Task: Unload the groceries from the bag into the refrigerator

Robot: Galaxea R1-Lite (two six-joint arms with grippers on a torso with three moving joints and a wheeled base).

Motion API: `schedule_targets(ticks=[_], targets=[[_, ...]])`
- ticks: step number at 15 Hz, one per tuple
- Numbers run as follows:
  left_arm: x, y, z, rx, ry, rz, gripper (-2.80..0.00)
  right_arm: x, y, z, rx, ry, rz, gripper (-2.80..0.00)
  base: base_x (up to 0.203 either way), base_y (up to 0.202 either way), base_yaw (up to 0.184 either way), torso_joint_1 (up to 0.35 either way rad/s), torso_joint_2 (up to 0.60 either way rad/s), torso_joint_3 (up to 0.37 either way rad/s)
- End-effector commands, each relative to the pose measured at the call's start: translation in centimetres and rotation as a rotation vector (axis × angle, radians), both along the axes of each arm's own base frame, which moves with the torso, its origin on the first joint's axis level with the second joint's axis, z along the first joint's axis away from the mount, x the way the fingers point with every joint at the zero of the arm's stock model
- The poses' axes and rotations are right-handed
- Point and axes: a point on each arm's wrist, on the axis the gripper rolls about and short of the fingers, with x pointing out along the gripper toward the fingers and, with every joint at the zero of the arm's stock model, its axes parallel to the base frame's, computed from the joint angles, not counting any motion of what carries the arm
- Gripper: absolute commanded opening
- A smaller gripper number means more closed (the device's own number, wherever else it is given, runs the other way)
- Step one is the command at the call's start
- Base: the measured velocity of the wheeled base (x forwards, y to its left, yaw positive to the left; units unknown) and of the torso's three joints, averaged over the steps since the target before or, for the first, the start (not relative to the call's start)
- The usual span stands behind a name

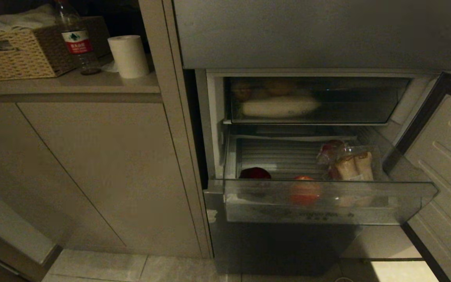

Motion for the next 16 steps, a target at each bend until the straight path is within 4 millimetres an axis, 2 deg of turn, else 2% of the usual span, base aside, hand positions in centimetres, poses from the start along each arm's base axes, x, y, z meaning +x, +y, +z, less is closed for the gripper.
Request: schedule_targets(ticks=[1,10,16], targets=[[0.01,0.0,-0.01,-0.001,0.003,-0.002,-2.8,0.0,0.0,0.0,0.0,0.0,-0.001,-2.8,0.0,0.0,0.0,0.0,0.0,0.0],[0.01,0.0,-0.02,-0.003,0.004,0.0,-2.8,0.0,0.0,0.02,0.035,-0.002,-0.001,-2.8,0.0,0.0,0.0,0.0,0.0,0.0],[0.01,0.01,0.0,-0.035,0.002,0.006,-2.8,0.0,0.0,0.02,0.02,-0.001,-0.001,-2.8,-0.184,0.0,0.002,0.003,0.0,0.002]])
